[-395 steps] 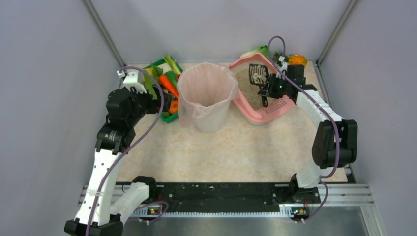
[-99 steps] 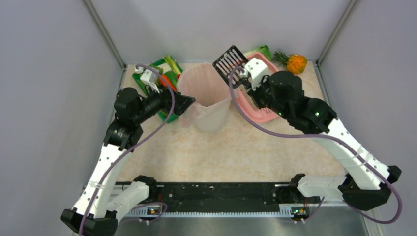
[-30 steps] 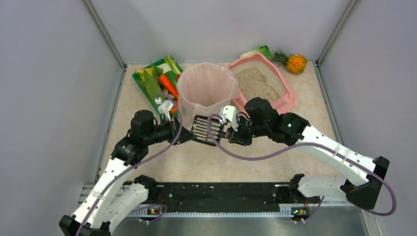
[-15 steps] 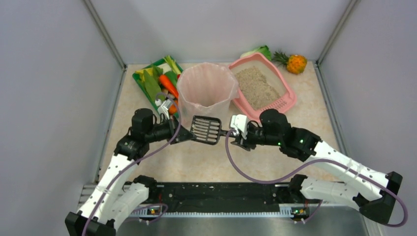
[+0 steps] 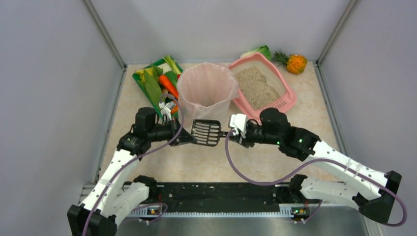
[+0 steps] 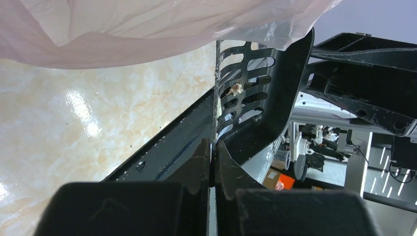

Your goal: Clean the litter box

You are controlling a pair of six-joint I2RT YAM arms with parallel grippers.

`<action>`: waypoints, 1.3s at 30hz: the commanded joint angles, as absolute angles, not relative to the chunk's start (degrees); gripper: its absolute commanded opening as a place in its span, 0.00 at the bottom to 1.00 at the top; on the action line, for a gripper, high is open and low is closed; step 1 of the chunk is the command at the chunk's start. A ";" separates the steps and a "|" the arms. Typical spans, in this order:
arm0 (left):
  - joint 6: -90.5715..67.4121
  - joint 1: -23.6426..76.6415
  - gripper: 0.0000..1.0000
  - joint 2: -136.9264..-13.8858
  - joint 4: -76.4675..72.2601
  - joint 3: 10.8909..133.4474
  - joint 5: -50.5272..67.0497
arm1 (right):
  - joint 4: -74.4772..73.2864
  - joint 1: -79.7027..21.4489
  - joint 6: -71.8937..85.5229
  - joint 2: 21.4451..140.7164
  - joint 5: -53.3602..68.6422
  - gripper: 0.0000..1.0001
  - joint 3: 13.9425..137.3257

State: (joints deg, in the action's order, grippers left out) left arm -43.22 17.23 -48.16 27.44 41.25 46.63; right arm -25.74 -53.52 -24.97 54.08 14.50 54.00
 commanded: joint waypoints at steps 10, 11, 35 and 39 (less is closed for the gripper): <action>-40.08 17.40 0.36 -47.72 28.03 46.32 47.25 | -29.02 -54.06 -25.44 56.95 17.63 0.00 59.41; -39.35 17.32 0.45 -47.65 28.57 46.97 46.49 | -30.58 -54.05 -25.45 57.15 17.40 0.00 60.11; -23.83 17.31 0.83 -37.67 18.63 57.93 8.19 | -65.28 -48.38 -12.87 64.86 -4.83 0.00 77.08; -23.58 17.31 0.90 -37.99 18.82 57.83 3.49 | -67.41 -45.26 -10.34 65.75 -10.25 0.00 79.23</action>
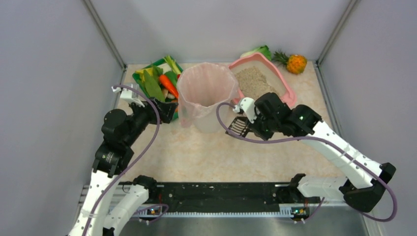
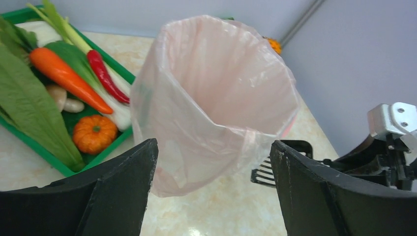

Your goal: Clean the litter box

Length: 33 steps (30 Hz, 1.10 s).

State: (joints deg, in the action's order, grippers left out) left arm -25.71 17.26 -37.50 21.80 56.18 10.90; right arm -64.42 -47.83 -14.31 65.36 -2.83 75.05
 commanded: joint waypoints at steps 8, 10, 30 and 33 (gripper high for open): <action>-21.89 17.31 0.98 -38.83 17.25 57.65 -5.15 | -67.75 -34.17 -9.13 66.69 -13.18 0.00 84.97; -21.80 17.29 0.99 -39.76 18.53 58.23 -6.90 | -66.87 -30.57 -8.83 68.70 -12.66 0.00 87.91; -22.76 17.27 0.99 -39.69 26.42 58.90 -8.41 | -66.66 -10.78 -1.09 108.11 -6.40 0.00 114.08; -22.68 17.31 0.99 -40.29 27.50 59.44 -8.49 | -67.04 -10.55 -2.18 112.02 -6.04 0.00 117.54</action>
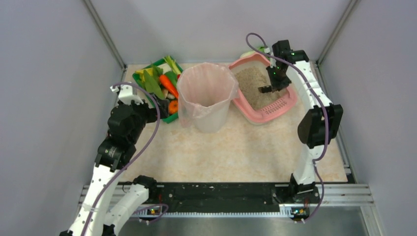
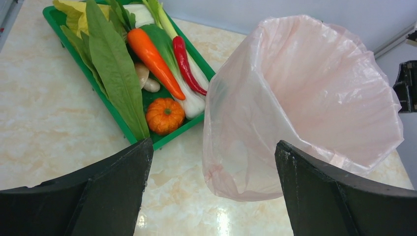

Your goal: Clean the litter box

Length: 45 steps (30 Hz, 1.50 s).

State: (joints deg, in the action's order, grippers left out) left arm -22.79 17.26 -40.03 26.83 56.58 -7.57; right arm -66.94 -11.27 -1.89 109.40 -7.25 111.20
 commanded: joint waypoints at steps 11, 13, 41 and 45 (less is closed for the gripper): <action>-22.16 17.31 0.99 -41.10 28.01 60.30 -9.41 | -71.76 -9.04 -5.54 121.22 -1.64 0.00 124.96; -22.06 17.31 0.99 -41.55 28.08 60.59 -9.49 | -71.90 -8.75 -5.55 121.03 -1.31 0.00 124.05; -22.15 17.31 0.99 -46.50 30.36 66.01 -9.62 | -62.36 -7.28 -8.62 137.50 -6.76 0.00 138.43; -22.23 17.31 0.99 -46.15 30.56 66.29 -9.94 | -58.08 -7.27 -10.29 138.38 -6.07 0.00 138.06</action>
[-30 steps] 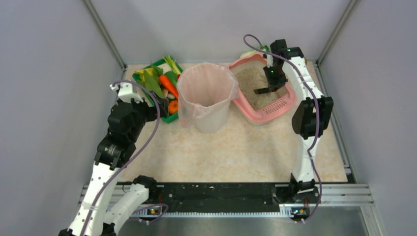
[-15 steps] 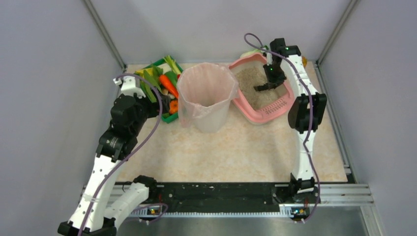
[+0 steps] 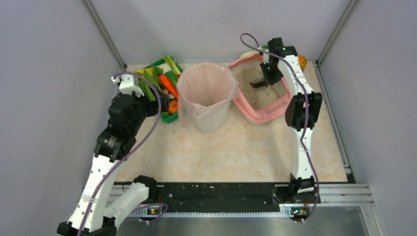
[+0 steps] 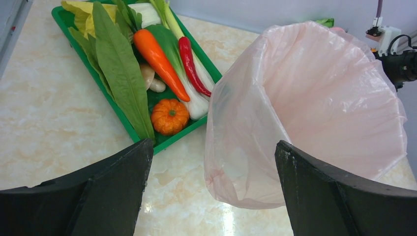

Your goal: Clean the litter box

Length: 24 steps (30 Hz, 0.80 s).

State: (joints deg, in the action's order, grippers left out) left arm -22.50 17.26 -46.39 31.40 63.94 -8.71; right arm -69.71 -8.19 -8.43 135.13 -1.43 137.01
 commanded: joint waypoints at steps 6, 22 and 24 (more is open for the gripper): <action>-22.50 17.31 0.99 -45.67 30.66 66.27 -10.34 | -52.89 -7.23 -12.20 140.39 -5.81 0.00 137.54; -23.20 17.31 0.99 -44.56 30.81 65.65 -11.31 | -30.44 -8.95 -21.74 135.22 -0.25 0.00 121.66; -23.29 17.31 0.99 -44.44 30.76 65.64 -11.36 | -27.13 -9.12 -22.12 133.79 2.14 0.00 118.83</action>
State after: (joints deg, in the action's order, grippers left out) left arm -22.63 17.26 -45.25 31.70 64.07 -10.37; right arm -45.32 -8.62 -18.98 135.79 1.93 123.24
